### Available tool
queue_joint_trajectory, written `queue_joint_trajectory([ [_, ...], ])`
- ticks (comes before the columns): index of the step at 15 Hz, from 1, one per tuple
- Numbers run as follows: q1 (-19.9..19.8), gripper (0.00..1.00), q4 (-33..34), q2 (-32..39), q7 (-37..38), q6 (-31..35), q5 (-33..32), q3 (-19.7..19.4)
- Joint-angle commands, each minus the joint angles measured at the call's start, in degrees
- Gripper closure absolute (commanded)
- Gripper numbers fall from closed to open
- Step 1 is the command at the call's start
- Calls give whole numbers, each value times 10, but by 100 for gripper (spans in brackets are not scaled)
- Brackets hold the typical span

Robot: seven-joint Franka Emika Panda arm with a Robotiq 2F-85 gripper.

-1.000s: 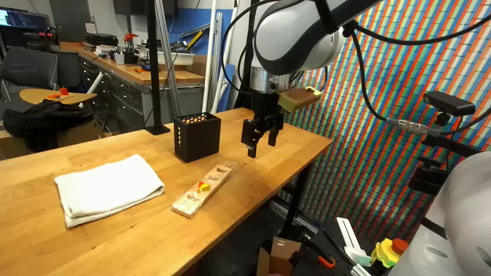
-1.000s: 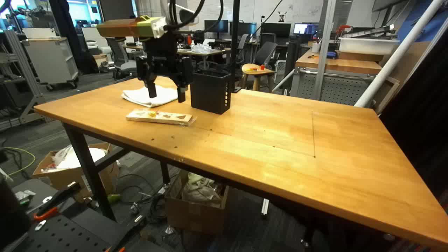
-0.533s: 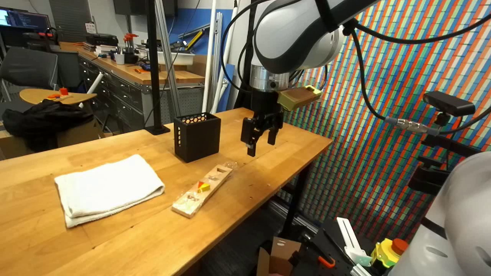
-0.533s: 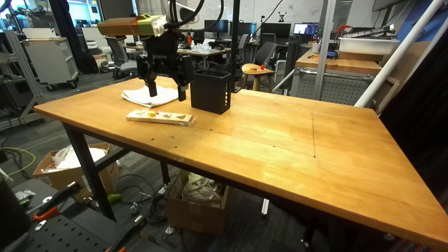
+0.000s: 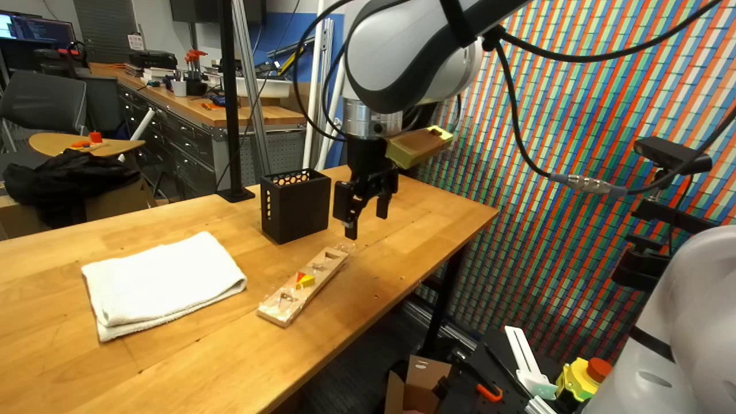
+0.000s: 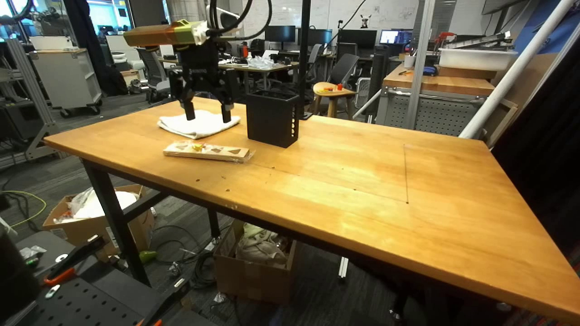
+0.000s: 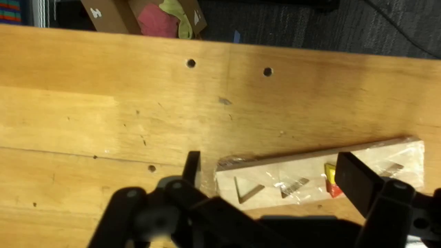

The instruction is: Put the white cloth inside the black object

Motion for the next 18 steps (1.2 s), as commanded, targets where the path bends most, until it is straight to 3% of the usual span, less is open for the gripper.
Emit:
queue_joint_trajectory([
  [1,29,0,90,82,46,1,-15,39],
  [6,67,0,207,185,73,6,-42,74],
  [12,106,0,348,303,60,26,-115,73],
  [18,125,0,463,419,40,59,-88,70],
])
